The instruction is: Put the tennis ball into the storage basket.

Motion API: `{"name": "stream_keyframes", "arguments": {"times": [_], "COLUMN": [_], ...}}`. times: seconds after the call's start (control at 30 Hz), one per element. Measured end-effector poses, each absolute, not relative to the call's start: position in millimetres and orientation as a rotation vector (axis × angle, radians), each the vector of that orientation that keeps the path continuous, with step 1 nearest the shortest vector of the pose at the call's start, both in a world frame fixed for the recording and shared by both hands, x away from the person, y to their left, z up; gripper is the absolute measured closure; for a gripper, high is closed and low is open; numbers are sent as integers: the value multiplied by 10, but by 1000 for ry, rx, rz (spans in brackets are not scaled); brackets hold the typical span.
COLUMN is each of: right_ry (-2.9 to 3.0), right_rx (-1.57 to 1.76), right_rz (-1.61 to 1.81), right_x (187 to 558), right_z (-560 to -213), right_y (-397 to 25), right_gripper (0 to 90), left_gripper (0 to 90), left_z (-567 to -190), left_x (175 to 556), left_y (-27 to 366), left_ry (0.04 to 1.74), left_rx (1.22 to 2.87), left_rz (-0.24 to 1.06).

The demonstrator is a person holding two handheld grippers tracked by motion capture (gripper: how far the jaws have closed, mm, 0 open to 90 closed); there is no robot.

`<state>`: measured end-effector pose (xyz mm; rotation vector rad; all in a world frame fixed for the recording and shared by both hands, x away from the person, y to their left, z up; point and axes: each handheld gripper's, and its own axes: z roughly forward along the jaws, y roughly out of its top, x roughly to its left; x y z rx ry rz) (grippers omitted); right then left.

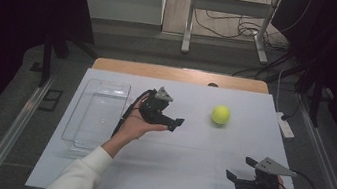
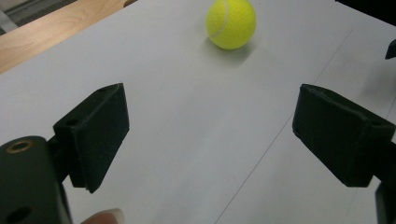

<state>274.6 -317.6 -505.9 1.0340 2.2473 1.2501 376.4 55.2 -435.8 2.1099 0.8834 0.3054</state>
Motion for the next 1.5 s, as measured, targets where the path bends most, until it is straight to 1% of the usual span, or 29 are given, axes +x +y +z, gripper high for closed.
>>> {"name": "stream_keyframes", "arguments": {"times": [1.5], "right_ry": [2251], "right_rx": [1051], "right_rz": [1253], "right_x": [2766], "right_z": [-5088], "right_y": [-3192], "right_gripper": [99], "left_gripper": [121], "left_z": [-4335], "left_x": [4007], "left_y": [211], "left_ry": [840], "left_rx": [2147], "left_rz": [287]}}
